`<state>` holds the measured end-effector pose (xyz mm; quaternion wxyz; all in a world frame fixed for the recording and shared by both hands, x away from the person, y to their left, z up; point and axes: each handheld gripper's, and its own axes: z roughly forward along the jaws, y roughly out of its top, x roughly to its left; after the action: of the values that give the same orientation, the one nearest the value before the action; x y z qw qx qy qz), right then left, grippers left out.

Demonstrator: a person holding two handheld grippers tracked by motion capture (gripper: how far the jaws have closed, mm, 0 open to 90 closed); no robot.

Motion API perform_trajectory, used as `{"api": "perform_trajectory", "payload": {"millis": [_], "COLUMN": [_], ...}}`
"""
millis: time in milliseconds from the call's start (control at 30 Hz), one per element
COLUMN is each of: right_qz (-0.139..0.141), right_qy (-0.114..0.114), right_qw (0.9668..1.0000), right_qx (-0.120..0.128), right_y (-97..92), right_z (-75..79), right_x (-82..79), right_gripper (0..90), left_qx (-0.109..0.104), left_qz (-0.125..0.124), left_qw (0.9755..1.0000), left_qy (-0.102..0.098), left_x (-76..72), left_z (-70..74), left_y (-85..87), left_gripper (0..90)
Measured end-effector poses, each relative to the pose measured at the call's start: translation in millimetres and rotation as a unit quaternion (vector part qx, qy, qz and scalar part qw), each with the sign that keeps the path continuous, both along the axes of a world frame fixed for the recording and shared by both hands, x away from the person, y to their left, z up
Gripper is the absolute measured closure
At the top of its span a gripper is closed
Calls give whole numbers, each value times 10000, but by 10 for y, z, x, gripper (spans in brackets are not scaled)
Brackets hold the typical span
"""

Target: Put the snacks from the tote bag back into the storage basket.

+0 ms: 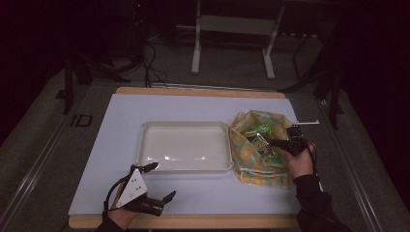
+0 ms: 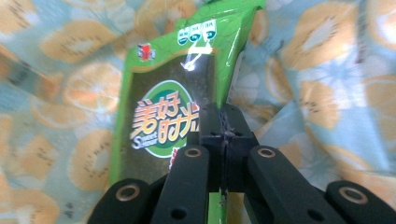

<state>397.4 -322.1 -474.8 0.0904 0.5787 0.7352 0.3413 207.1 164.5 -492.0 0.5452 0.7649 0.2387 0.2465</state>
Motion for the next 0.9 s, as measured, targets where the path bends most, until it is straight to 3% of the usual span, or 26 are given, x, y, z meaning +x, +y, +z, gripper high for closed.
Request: {"api": "perform_trajectory", "payload": {"millis": [33, 900], "right_qz": [-22, -423], "right_qy": [-99, -517], "right_qw": [9999, 9969], "right_qx": [28, 427], "right_y": [-20, -337], "right_z": [40, 340], "right_x": [-33, -258], "right_gripper": [891, 892], "left_qx": [6, 8], "left_qz": [-2, 0], "left_qw": [10000, 10000], "left_qy": [0, 8], "left_x": [0, 1], "left_z": [0, -2], "left_y": [-1, -6], "left_gripper": [6, 6]}}
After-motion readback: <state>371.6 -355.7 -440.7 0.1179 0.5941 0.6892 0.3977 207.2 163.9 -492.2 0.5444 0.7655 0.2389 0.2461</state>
